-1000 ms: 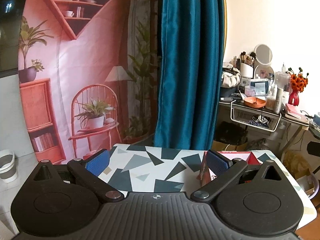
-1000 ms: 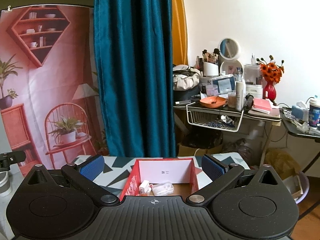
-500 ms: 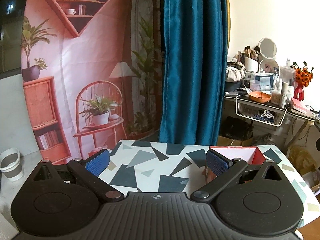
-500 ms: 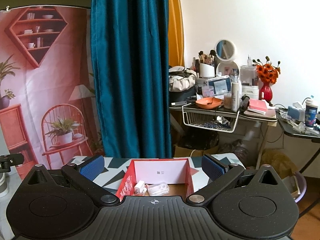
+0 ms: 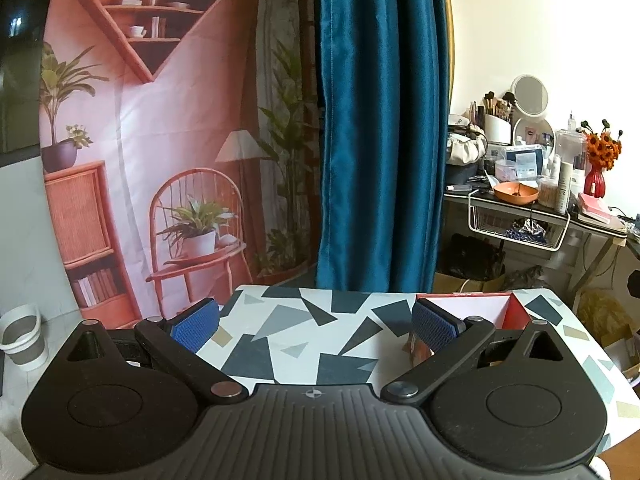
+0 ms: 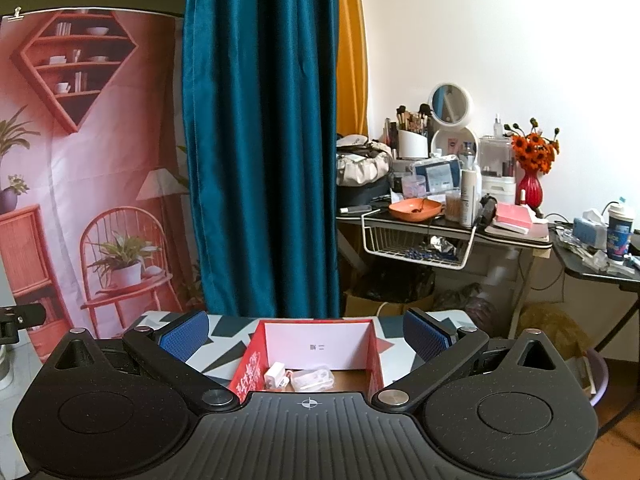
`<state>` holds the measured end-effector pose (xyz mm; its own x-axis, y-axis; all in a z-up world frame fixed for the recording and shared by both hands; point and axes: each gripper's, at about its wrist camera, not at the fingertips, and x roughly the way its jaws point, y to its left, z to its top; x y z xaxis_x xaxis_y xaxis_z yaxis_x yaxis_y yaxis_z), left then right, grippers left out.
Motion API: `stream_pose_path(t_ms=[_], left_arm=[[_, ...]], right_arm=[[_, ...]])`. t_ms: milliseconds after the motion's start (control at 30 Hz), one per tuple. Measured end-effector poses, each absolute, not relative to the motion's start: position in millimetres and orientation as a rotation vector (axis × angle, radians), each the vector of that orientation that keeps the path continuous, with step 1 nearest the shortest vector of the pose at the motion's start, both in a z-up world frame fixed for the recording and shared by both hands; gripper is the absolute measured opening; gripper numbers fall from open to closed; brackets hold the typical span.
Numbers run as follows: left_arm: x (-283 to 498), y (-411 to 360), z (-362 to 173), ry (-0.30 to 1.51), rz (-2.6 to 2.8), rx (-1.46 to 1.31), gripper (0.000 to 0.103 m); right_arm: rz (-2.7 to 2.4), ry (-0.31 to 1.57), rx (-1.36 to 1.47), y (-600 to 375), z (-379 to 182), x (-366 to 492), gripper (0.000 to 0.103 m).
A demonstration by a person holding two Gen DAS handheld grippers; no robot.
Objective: Organize rigid objects
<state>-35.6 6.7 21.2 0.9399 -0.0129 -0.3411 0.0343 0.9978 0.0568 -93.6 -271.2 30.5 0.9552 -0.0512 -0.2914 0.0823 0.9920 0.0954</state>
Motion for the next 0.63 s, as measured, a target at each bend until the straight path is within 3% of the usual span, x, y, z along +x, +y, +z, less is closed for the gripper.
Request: stream_pose_path(t_ms=[633], left_arm=[[-33.4, 9.5, 19.5, 0.345, -0.038, 0.071, 0.103]], right_arm=[[-0.074, 0.301, 0.110, -275.0, 25.9, -93.4, 0.103]])
